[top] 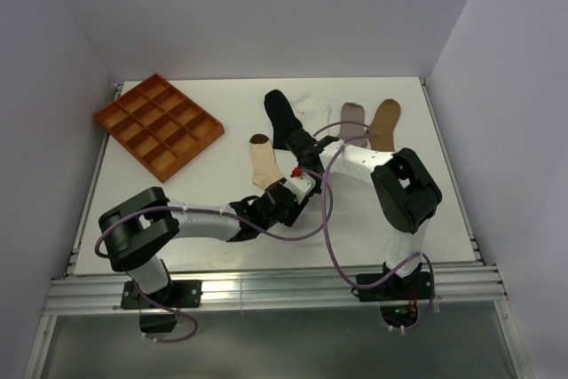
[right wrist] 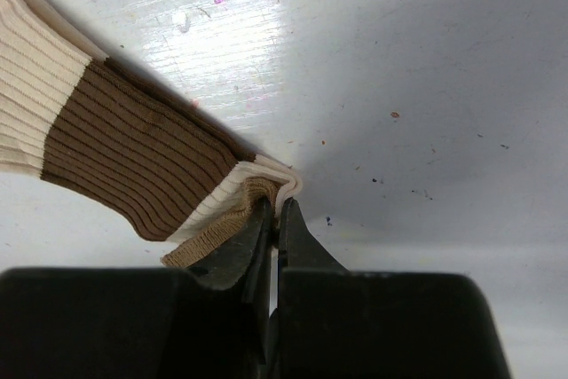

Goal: Roll the socks
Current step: Roll the sock at the center of the board.

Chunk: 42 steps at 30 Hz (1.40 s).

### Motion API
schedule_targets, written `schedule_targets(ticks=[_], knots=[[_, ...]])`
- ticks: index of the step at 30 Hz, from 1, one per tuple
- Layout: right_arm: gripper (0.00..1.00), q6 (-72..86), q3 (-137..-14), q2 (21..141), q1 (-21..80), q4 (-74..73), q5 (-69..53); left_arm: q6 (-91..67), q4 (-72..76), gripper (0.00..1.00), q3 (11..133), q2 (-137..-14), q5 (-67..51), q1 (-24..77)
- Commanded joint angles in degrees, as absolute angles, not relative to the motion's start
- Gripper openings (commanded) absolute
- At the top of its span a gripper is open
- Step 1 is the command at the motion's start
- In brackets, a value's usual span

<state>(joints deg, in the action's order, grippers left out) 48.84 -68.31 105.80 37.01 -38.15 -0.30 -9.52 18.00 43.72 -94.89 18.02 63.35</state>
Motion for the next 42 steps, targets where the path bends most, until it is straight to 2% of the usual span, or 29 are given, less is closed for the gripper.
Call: schedule_targets(ticks=[1, 12, 15, 20, 21, 22, 24, 25, 27, 31, 33, 34, 42], knots=[[0.0, 48.25, -67.5, 108.37, 36.91, -37.71, 0.26, -10.37, 18.63, 0.5, 44.47, -96.33, 19.77, 63.54], [0.0, 48.25, -66.8, 108.11, 36.91, -36.83, -0.95, -11.34, 16.79, 0.48, 45.0, -99.31, 20.66, 63.28], [0.0, 48.25, -66.8, 108.02, 36.83, -36.83, -1.05, -12.21, 16.26, 0.44, 44.65, -99.32, 20.48, 63.28], [0.0, 47.73, -66.18, 106.7, 36.65, -35.34, -1.32, -13.79, 15.47, 0.28, 43.59, -99.06, 19.78, 63.11], [0.0, 47.64, -65.49, 105.48, 36.65, -34.72, -1.32, -14.15, 15.38, 0.24, 43.42, -98.88, 19.69, 63.02], [0.0, 47.55, -64.96, 104.6, 36.65, -34.11, -0.88, -14.5, 15.21, 0.15, 43.16, -98.62, 18.99, 62.84], [0.0, 47.37, -63.64, 102.75, 36.48, -32.09, -0.09, -16.25, 14.51, 0.05, 43.07, -97.39, 16.8, 61.71], [0.01, 46.85, -62.15, 100.48, 36.47, -31.21, -0.09, -17.22, 14.24, 0.0, 43.07, -97.03, 15.31, 60.92], [0.05, 46.41, -59.34, 97.92, 36.3, -28.57, 1.67, -20.03, 13.36, 0.0, 42.98, -96.07, 9.6, 58.19], [0.22, 47.72, -53.8, 89.94, 35.25, -22.34, 1.93, -25.21, 13.01, 0.0, 42.45, -94.83, 0.54, 53.71], [0.27, 49.21, -49.77, 87.11, 34.72, -17.6, 1.93, -28.12, 12.92, 0.0, 42.36, -95.01, -5.34, 51.86], [0.33, 49.83, -48.18, 85.53, 34.28, -15.66, 1.85, -29.08, 12.92, 0.0, 42.45, -95.27, -6.75, 51.33], [0.4, 57.47, -29.91, 71.74, 33.75, 5.7, 2.02, -35.33, 12.74, 0.0, 43.68, -100.19, -17.38, 47.99]])
